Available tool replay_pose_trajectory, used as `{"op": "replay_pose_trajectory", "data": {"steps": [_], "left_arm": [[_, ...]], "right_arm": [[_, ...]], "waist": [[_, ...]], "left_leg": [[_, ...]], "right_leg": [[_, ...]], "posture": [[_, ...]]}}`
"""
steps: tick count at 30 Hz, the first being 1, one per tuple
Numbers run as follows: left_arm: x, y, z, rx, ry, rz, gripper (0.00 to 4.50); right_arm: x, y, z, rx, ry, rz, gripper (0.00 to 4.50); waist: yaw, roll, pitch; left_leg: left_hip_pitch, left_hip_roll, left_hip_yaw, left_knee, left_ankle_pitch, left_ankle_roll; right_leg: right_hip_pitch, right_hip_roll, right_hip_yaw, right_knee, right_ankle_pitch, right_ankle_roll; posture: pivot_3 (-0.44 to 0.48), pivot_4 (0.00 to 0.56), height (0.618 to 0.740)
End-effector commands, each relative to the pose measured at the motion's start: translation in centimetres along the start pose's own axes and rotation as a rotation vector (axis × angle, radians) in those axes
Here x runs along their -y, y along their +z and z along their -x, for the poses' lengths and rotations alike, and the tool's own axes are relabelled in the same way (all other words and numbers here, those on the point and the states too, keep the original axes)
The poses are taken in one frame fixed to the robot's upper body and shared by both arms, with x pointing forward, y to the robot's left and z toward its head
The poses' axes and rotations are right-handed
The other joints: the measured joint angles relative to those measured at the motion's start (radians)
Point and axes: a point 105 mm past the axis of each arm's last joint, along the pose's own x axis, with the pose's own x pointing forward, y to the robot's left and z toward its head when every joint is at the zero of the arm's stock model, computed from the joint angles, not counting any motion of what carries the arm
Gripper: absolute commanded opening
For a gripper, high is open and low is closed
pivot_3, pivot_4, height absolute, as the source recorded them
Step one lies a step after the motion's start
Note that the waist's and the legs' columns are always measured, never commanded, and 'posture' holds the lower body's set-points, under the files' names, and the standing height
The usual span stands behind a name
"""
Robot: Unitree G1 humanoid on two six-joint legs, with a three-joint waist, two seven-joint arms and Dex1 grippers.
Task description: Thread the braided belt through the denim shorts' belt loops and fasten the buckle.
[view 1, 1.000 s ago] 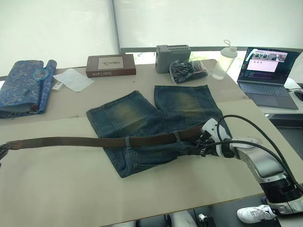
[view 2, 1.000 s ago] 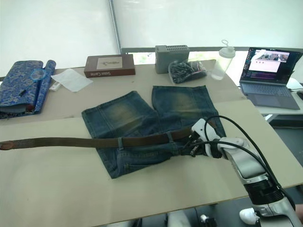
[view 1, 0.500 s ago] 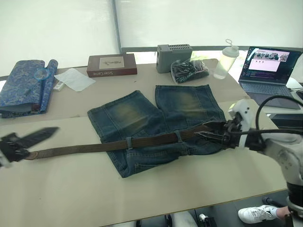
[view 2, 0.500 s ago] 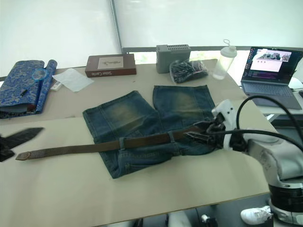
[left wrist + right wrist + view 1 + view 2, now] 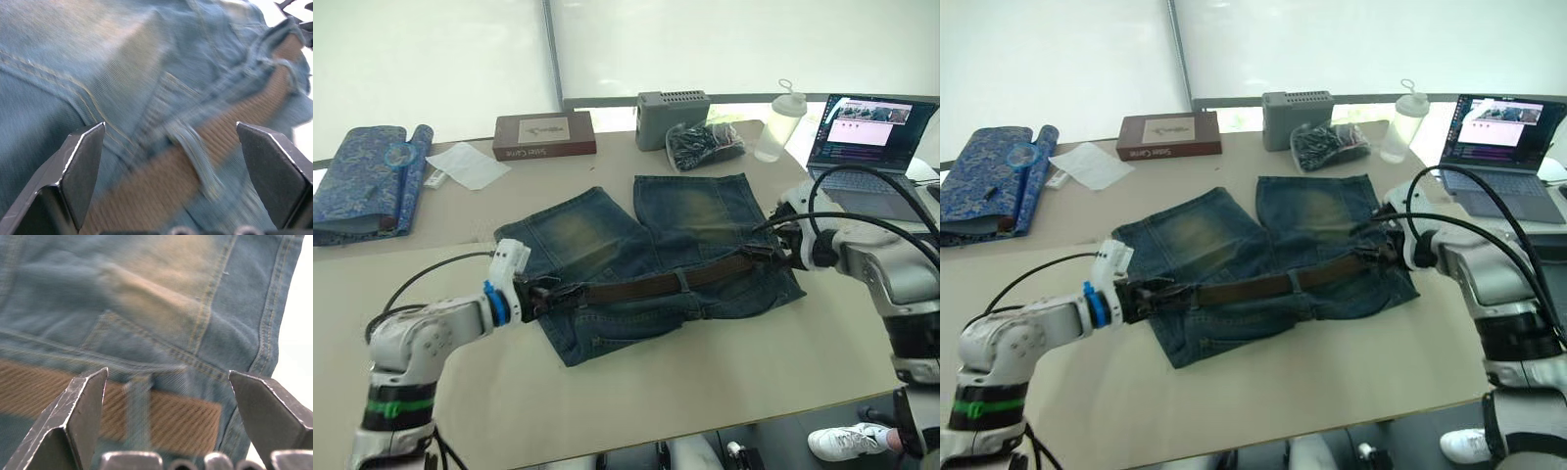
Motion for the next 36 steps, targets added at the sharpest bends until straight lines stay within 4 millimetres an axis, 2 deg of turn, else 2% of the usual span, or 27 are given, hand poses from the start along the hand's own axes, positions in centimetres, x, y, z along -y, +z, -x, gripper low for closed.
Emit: {"op": "replay_pose_trajectory", "data": {"steps": [1,6,7,10,13,16,18,19,20,23,25,28,33,36], "left_arm": [[0.6,-0.1,-0.8,-0.057,-0.067,-0.023,4.5],[1.9,-3.2,-1.9,-0.225,-0.174,-0.025,4.5],[2.1,-3.8,-2.0,-0.25,-0.184,-0.025,4.5],[2.1,-5.9,-1.8,-0.334,-0.2,-0.033,3.65],[1.8,-6.8,-1.3,-0.358,-0.201,-0.055,2.27],[0.9,-6.7,-0.9,-0.343,-0.172,-0.092,0.9],[-0.3,-5.6,-0.9,-0.294,-0.124,-0.117,0.06],[-0.9,-5.2,-0.7,-0.278,-0.108,-0.147,0.0],[-1.3,-4.6,-0.4,-0.263,-0.094,-0.181,0.0],[-3.0,-1.9,0.5,-0.184,-0.05,-0.233,0.0],[-4.6,0.9,1.3,-0.111,-0.009,-0.288,0.0],[-5.9,3.3,1.7,-0.064,0.021,-0.377,0.0],[-6.9,7.7,1.6,0.033,0.077,-0.532,0.0],[-6.0,11.7,2.2,0.173,0.076,-0.625,0.0]], "right_arm": [[0.4,0.6,-0.3,-0.033,0.04,0.012,4.34],[0.4,-1.0,-1.4,-0.153,0.111,0.077,4.34],[0.3,-1.3,-1.5,-0.163,0.127,0.087,4.1],[-0.4,-2.2,-1.3,-0.197,0.183,0.114,3.16],[-1.1,-2.3,-1.1,-0.19,0.218,0.111,2.11],[-2.3,-1.5,-0.7,-0.135,0.252,0.095,1.11],[-3.5,-0.3,-0.5,-0.072,0.286,0.057,0.38],[-3.8,0.3,-0.4,-0.042,0.286,0.057,0.08],[-4.1,1.0,-0.3,-0.005,0.284,0.05,0.03],[-4.6,2.9,-0.1,0.075,0.28,0.023,0.03],[-5.1,4.3,0.0,0.13,0.289,0.001,0.03],[-5.2,5.2,-0.5,0.163,0.273,-0.018,0.03],[-4.2,6.5,-1.8,0.219,0.196,-0.049,0.03],[-3.6,8.6,-1.7,0.357,0.17,-0.038,0.03]], "waist": [[-0.002,0.0,0.0],[-0.004,0.001,0.0],[-0.003,0.001,0.0],[-0.002,0.002,-0.001],[-0.003,0.006,-0.004],[-0.003,0.007,-0.004],[-0.002,0.008,-0.005],[-0.002,0.008,-0.005],[-0.004,0.008,-0.005],[-0.006,0.008,-0.005],[-0.007,0.008,-0.005],[-0.008,0.008,-0.005],[-0.002,0.008,-0.004],[0.0,0.008,-0.004]], "left_leg": [[0.0,0.0,0.0,0.001,0.0,0.0],[-0.003,-0.001,0.002,0.004,0.0,-0.001],[-0.003,-0.001,0.002,0.004,0.0,-0.001],[-0.002,-0.001,0.002,0.004,0.0,0.0],[-0.001,-0.001,0.002,0.004,-0.002,0.002],[-0.001,-0.001,0.002,0.004,-0.003,0.005],[0.0,-0.001,0.002,0.004,-0.003,0.005],[0.0,-0.001,0.002,0.004,-0.003,0.005],[0.0,-0.001,0.001,0.004,-0.003,0.004],[0.001,-0.001,0.002,0.004,-0.002,0.003],[0.002,0.0,0.002,0.004,-0.001,0.002],[0.0,0.0,0.002,0.004,0.0,0.001],[-0.003,-0.001,0.002,0.006,0.0,0.001],[-0.005,-0.002,0.002,0.006,0.001,-0.001]], "right_leg": [[0.0,0.0,0.0,0.0,0.0,0.0],[0.0,-0.002,0.001,-0.004,0.002,0.004],[0.0,-0.002,0.002,-0.004,0.002,0.004],[0.0,-0.002,0.002,-0.004,0.002,0.005],[0.001,-0.002,0.002,-0.004,0.002,0.005],[0.001,-0.002,0.002,-0.003,0.002,0.005],[0.001,-0.002,0.002,-0.002,0.002,0.005],[0.001,-0.002,0.002,-0.002,0.002,0.005],[0.001,-0.002,0.003,-0.002,0.002,0.005],[0.001,-0.002,0.004,0.0,0.003,0.004],[0.001,-0.001,0.003,0.001,0.003,0.003],[-0.002,0.0,0.002,0.002,0.004,0.001],[-0.002,-0.001,0.0,0.0,0.005,0.002],[-0.003,-0.002,0.0,-0.002,0.006,0.004]], "posture": [[0.0,0.15,0.74],[0.0,0.15,0.74],[0.0,0.15,0.74],[0.0,0.15,0.74],[0.0,0.15,0.74],[0.0,0.15,0.74],[0.0,0.15,0.74],[0.0,0.15,0.74],[0.0,0.15,0.74],[0.0,0.15,0.74],[0.0,0.15,0.74],[0.0,0.15,0.74],[0.0,0.15,0.74],[0.0,0.15,0.74]]}}
